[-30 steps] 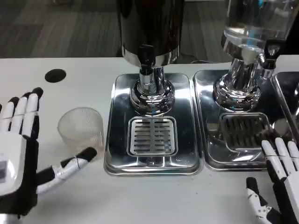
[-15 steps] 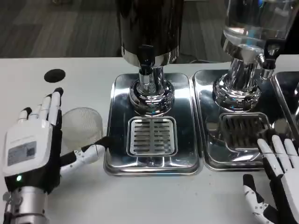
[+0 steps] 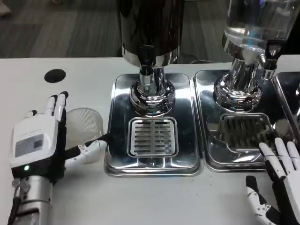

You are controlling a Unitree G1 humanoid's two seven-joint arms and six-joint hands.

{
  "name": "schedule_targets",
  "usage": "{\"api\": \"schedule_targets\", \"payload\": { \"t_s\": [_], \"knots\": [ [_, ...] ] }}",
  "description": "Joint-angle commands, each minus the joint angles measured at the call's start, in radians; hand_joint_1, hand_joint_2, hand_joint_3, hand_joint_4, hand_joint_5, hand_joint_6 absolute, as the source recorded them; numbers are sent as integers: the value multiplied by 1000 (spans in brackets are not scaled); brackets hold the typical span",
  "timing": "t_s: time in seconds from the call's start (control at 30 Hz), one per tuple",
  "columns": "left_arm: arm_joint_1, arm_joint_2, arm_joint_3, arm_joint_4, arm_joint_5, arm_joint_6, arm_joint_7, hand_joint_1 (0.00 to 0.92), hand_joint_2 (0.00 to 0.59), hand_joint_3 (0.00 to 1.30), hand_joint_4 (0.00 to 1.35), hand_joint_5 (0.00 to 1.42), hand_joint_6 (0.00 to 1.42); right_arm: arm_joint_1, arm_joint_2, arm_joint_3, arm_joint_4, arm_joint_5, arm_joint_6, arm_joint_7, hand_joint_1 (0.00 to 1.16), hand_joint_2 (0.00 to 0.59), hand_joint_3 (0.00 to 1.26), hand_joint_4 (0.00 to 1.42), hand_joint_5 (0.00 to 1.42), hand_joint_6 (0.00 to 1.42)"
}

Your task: Grasp the cup under the faucet to collect the drink, then remove the cup.

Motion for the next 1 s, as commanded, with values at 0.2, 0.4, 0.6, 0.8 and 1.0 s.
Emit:
{"api": "schedule_targets", "payload": {
  "t_s": [0.2,0.4,0.6,0.8,1.0],
  "knots": [
    [-36,3,-40,51,-22,14,-40,0,22,68,0,239,237,-13,1,4,14,5,-13,9,149,451,162,0,0,0],
    [-32,-4,-54,71,-20,15,-22,4,32,107,36,323,372,-11,-1,-1,22,11,-23,1,156,450,172,0,0,0],
    [-37,-8,-53,62,-26,21,-20,193,81,297,308,673,930,-14,2,-1,34,14,-30,-4,166,462,194,0,0,0],
    [-32,-12,-66,50,-28,38,-7,434,55,610,585,907,1263,-11,4,-3,41,18,-42,-10,172,466,212,0,0,0],
    [-20,-18,-72,32,-24,62,17,488,41,673,639,944,1324,-9,5,-4,43,22,-47,-9,192,470,229,0,0,0]
  ]
}}
